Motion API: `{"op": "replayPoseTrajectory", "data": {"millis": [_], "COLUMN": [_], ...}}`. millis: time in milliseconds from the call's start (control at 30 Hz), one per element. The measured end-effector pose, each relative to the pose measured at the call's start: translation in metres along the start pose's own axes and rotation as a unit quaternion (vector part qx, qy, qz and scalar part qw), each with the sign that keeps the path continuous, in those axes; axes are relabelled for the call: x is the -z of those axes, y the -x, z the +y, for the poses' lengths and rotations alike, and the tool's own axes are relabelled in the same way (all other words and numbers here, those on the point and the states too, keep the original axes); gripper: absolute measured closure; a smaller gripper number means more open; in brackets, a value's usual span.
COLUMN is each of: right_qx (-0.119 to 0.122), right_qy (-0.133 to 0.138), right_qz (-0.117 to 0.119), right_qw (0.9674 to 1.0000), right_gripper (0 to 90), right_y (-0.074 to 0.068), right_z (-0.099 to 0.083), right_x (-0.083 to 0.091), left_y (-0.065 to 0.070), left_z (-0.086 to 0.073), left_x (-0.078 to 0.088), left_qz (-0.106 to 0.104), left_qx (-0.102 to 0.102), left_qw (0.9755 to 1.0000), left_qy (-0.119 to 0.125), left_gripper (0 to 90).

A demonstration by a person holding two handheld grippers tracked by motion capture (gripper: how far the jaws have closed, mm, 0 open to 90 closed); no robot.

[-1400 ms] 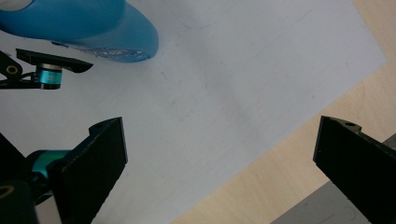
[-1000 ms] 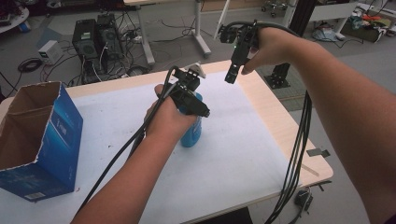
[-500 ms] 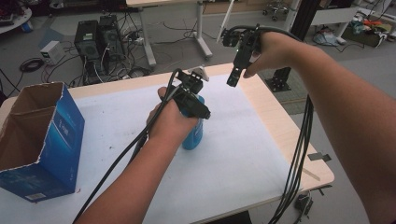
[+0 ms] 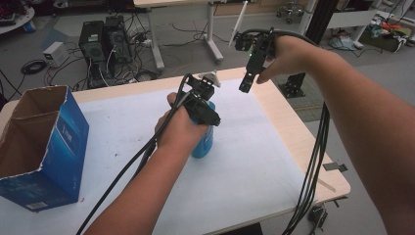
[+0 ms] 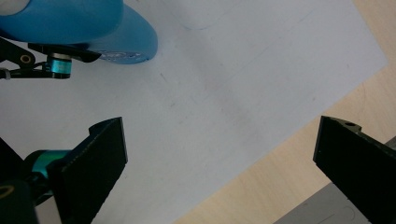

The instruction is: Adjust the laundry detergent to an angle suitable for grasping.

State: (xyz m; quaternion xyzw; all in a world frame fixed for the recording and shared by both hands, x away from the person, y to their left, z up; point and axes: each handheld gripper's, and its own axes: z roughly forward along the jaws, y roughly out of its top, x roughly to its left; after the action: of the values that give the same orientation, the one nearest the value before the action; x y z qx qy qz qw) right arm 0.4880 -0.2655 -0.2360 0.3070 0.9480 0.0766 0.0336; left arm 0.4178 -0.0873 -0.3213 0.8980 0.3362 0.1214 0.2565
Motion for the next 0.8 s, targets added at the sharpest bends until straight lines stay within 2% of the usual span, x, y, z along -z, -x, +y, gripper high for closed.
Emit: {"op": "replayPoseTrajectory", "data": {"millis": [200,267,467,567,667,800], "right_qx": [-0.001,0.000,0.001,0.000,0.001,0.002], "right_qy": [-0.001,-0.001,0.000,0.004,0.005,0.005], "right_qz": [0.001,0.001,0.001,0.002,0.001,0.000], "right_qw": [1.0000,1.0000,1.0000,1.0000,1.0000,1.0000], "right_gripper": [2.1,2.1,2.1,2.1,2.1,2.1], "right_y": [-0.001,0.000,-0.002,-0.003,-0.005,-0.007], "right_z": [0.000,0.000,0.001,0.002,0.002,0.003], "right_x": [-0.002,-0.002,-0.003,-0.001,0.000,0.000], "left_y": [0.000,0.000,0.000,-0.001,-0.002,-0.005], "left_z": [0.000,0.001,0.000,0.000,-0.003,-0.006], "left_x": [0.000,0.001,0.011,0.024,0.034,0.048], "left_qz": [-0.001,-0.002,-0.025,-0.041,-0.044,-0.046], "left_qx": [-0.001,-0.007,-0.012,-0.023,-0.034,-0.065], "left_qw": [1.0000,1.0000,0.9996,0.9988,0.9984,0.9967], "left_qy": [-0.002,-0.003,0.006,0.013,0.016,0.012], "left_gripper": [38.0,38.0,38.1,38.1,38.1,38.1]}}
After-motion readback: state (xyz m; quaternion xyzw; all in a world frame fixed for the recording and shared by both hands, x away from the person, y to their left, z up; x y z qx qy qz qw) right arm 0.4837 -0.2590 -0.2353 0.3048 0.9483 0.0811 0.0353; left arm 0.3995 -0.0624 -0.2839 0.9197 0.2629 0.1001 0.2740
